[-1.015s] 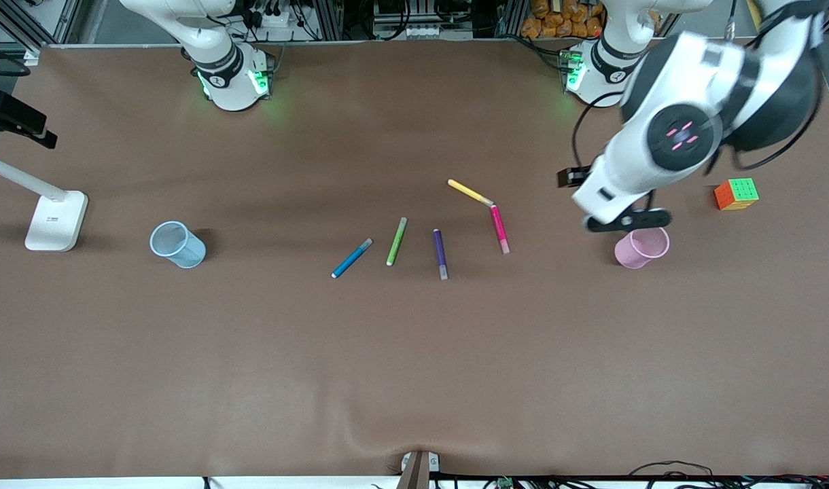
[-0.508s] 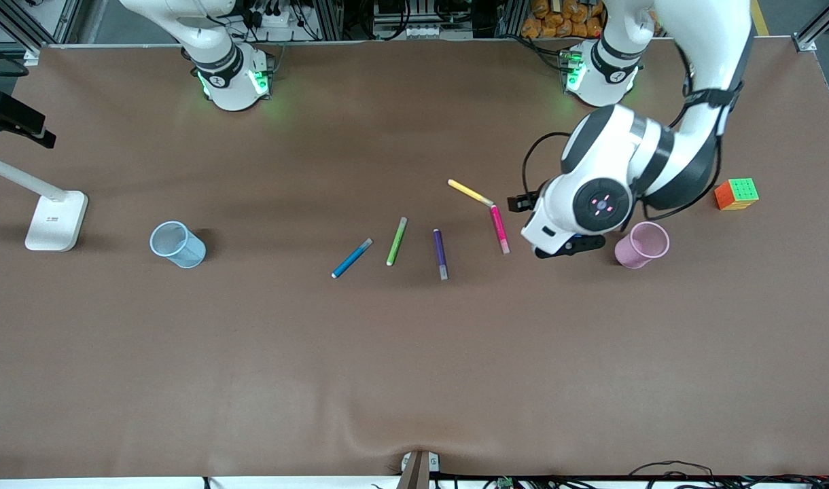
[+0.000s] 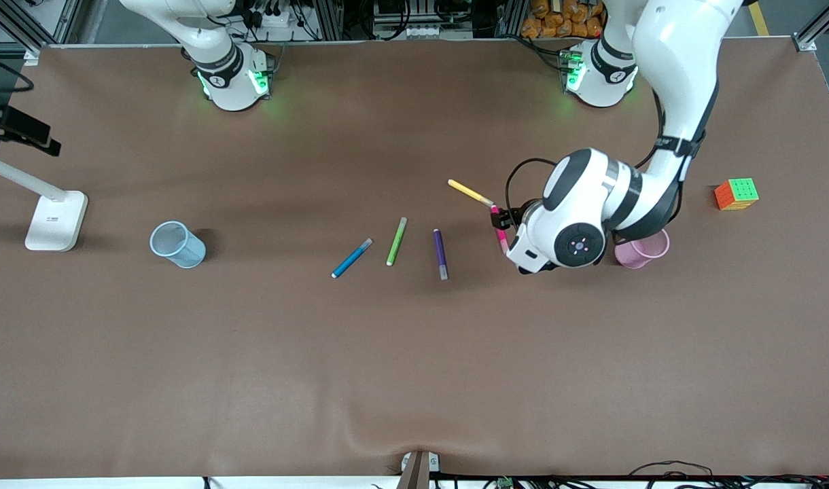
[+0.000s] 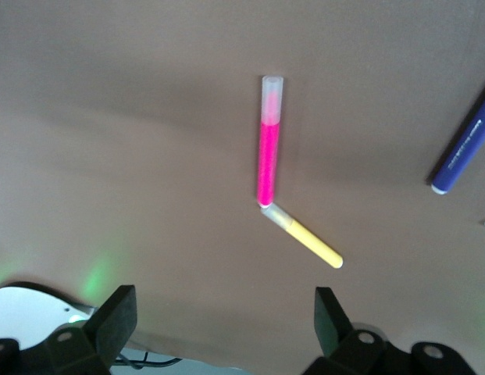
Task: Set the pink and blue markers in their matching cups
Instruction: 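Move the left gripper over the pink marker and lower, then grasp the pink marker with the left gripper while the right gripper reaches out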
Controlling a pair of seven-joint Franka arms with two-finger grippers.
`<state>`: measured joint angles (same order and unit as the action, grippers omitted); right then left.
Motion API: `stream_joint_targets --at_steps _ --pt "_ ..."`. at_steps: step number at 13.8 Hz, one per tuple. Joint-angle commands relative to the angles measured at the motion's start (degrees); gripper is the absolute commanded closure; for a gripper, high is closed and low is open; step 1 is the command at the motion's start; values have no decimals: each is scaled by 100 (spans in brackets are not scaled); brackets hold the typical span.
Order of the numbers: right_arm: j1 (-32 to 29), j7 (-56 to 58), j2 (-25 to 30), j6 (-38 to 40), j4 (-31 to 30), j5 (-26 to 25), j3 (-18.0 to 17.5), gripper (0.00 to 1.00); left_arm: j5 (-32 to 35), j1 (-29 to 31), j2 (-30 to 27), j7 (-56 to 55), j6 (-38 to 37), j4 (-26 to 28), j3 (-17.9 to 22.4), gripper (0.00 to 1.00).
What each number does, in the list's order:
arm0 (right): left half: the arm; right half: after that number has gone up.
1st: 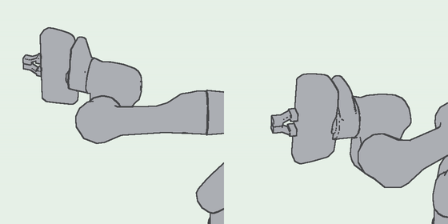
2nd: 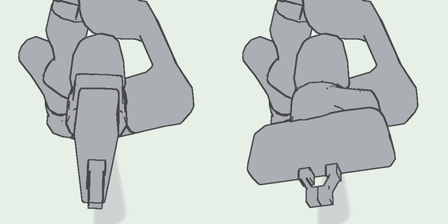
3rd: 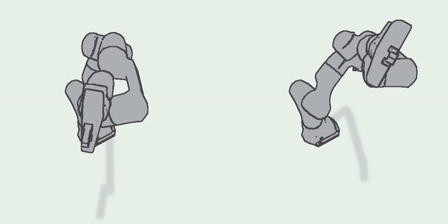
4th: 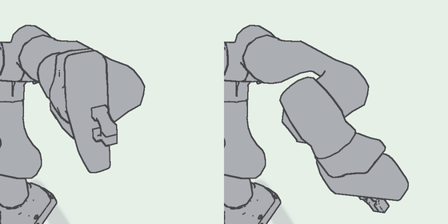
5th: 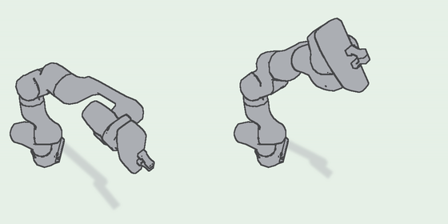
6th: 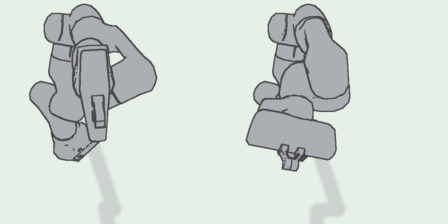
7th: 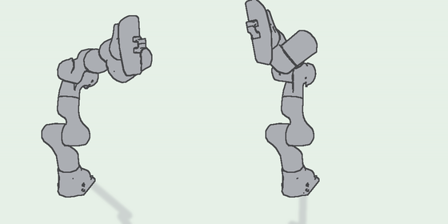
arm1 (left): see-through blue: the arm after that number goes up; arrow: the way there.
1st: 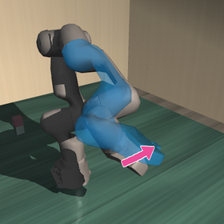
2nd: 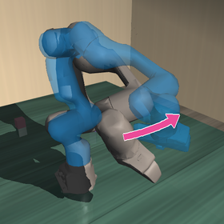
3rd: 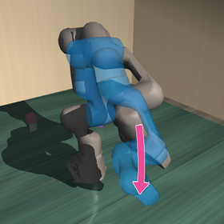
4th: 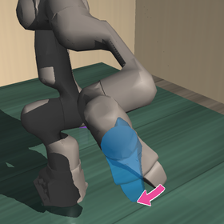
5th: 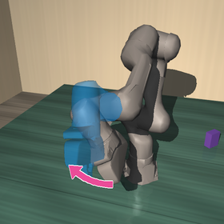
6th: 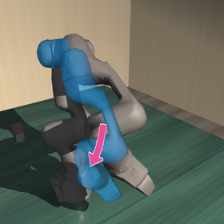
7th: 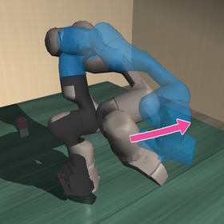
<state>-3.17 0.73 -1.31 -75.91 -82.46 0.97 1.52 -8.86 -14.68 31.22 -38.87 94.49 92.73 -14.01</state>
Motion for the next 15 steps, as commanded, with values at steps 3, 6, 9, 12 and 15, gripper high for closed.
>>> stream_joint_targets --at_steps 3,6,9,12,15 --pt "89 59 -176 6 2 -45 41 0 -196 53 340 -94 105 -115 21 0" --pt "115 59 -238 6 2 -80 32 0 -195 53 560 -103 280 -88 21 0" --pt "142 59 -422 -3 -33 -115 23 0 -169 53 754 -85 570 -88 30 0" --pt "221 59 -686 -11 -42 -334 23 0 -178 44 824 -85 649 -71 21 0" --pt "247 -10 -774 41 -60 -344 23 0 -160 53 851 -68 685 -18 38 0"
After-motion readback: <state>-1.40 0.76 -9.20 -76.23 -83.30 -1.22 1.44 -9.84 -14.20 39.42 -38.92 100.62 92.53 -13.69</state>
